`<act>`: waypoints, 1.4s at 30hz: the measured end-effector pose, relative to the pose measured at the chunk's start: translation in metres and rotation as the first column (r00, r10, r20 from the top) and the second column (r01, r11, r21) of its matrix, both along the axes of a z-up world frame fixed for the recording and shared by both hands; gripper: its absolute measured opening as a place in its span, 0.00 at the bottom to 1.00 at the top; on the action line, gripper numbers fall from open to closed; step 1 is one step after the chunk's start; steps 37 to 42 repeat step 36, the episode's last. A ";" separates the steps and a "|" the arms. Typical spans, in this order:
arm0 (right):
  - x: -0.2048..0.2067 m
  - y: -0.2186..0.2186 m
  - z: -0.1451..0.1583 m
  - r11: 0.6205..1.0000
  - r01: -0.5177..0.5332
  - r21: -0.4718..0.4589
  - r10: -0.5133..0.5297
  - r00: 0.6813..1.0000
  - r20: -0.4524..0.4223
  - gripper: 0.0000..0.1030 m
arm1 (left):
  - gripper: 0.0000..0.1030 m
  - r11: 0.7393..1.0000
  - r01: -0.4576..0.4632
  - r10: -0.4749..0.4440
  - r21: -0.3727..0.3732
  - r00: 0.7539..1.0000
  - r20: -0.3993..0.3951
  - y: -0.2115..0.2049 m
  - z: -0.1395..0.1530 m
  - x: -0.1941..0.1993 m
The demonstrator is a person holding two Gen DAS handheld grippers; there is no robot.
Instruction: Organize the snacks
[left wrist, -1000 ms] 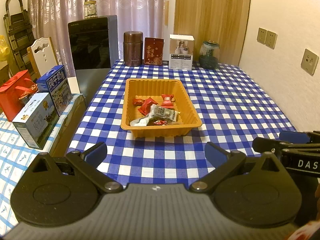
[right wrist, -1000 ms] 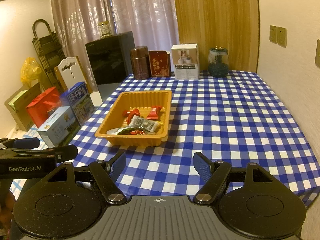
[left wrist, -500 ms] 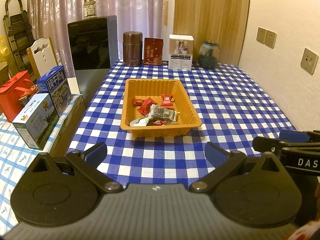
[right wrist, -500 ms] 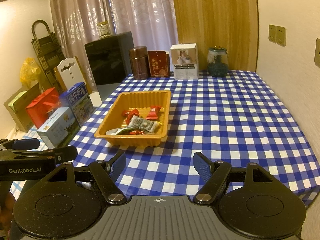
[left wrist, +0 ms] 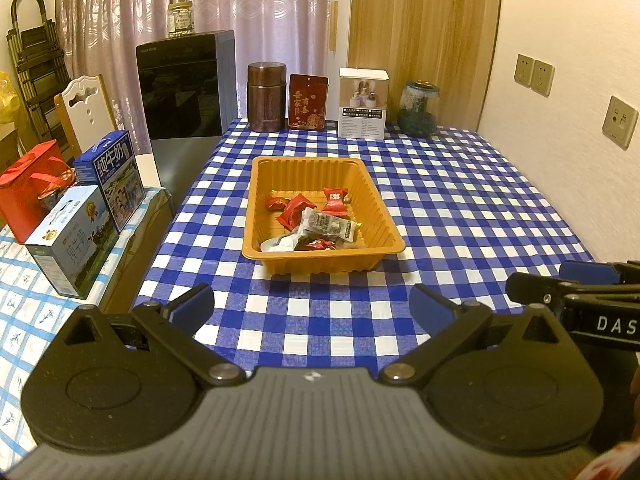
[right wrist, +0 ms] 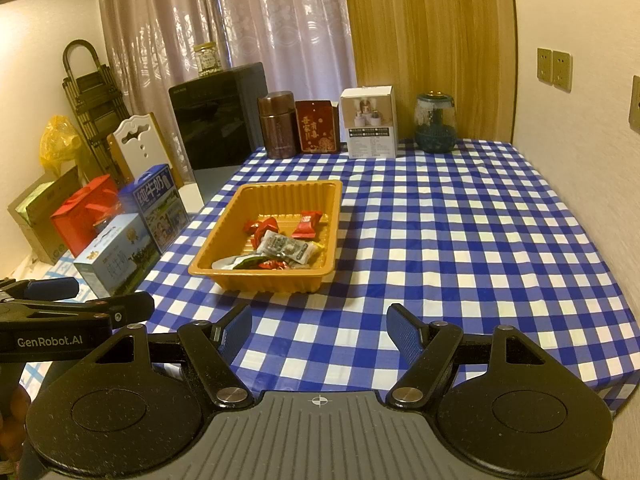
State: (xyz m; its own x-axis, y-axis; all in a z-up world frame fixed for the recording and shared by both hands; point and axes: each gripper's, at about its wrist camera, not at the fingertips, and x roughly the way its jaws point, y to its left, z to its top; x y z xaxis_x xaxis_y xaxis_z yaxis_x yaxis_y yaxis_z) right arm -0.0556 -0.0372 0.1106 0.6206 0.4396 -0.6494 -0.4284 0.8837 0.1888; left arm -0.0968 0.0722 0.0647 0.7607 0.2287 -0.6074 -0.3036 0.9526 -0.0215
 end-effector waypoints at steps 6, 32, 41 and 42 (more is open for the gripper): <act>0.000 0.000 0.000 1.000 0.001 0.000 -0.001 1.000 0.000 0.72 | 1.00 1.000 -0.002 0.002 0.000 1.000 -0.001 0.000 0.000 0.000; 0.001 0.000 -0.001 1.000 0.003 0.002 -0.003 1.000 -0.002 0.72 | 1.00 1.000 0.000 0.000 0.000 1.000 -0.001 0.000 -0.001 0.001; 0.001 -0.001 -0.002 1.000 0.001 0.003 -0.001 1.000 -0.002 0.72 | 1.00 1.000 -0.004 0.004 -0.005 1.000 0.004 0.003 -0.002 0.000; 0.001 -0.001 -0.002 1.000 0.001 0.003 -0.001 1.000 -0.002 0.72 | 1.00 1.000 -0.004 0.004 -0.005 1.000 0.004 0.003 -0.002 0.000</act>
